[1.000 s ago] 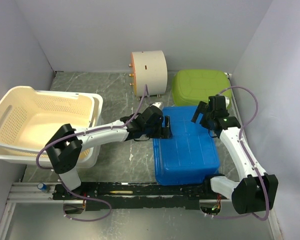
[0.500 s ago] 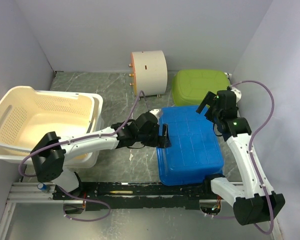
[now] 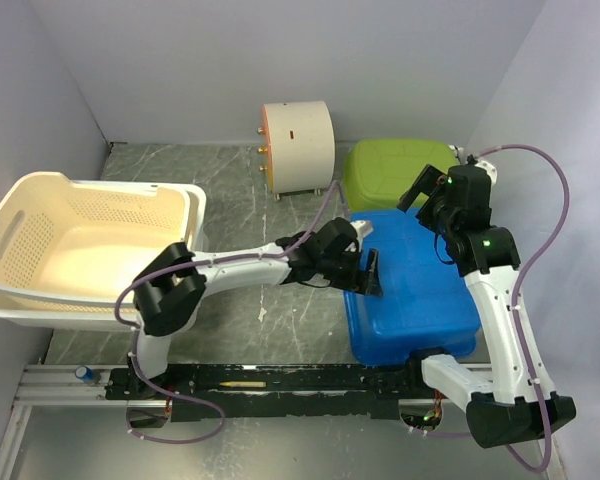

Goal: Turn the large container upside down

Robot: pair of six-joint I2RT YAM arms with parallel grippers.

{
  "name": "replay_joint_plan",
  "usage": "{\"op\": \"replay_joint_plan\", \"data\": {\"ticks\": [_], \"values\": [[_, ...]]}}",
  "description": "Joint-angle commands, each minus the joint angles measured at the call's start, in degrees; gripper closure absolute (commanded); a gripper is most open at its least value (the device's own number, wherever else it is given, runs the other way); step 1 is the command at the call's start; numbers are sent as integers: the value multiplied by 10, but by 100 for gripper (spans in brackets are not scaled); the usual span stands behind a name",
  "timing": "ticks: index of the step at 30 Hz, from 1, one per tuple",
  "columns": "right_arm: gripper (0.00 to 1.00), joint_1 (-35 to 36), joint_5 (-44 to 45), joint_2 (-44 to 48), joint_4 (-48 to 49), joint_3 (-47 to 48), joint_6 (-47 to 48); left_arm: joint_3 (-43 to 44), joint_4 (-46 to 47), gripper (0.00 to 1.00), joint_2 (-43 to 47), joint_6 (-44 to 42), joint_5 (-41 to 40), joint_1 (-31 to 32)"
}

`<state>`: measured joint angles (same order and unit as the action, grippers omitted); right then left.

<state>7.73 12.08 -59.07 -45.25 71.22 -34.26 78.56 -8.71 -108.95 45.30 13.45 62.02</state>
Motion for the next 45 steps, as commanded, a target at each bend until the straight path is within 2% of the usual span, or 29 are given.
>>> {"op": "replay_joint_plan", "data": {"ticks": [1,6,14,20,28,33,38,45], "values": [[0,2,-1,13,-25,24,-2,84,16,11,-78,-28,50,13],[0,2,11,16,-35,36,4,155,37,12,-143,-21,78,15],[0,2,25,21,-38,47,7,220,60,12,-201,-14,91,15],[0,2,38,30,-29,38,10,223,83,10,-188,-29,86,23],[0,2,46,17,-33,43,31,103,40,0,-18,-83,4,27],[0,1,-58,8,15,28,85,7,-8,0,104,-78,-44,35],[0,2,-188,-34,37,-25,71,14,-122,0,214,-94,-133,59],[0,11,-291,-70,101,-113,33,33,-214,0,348,-87,-241,62]]}}
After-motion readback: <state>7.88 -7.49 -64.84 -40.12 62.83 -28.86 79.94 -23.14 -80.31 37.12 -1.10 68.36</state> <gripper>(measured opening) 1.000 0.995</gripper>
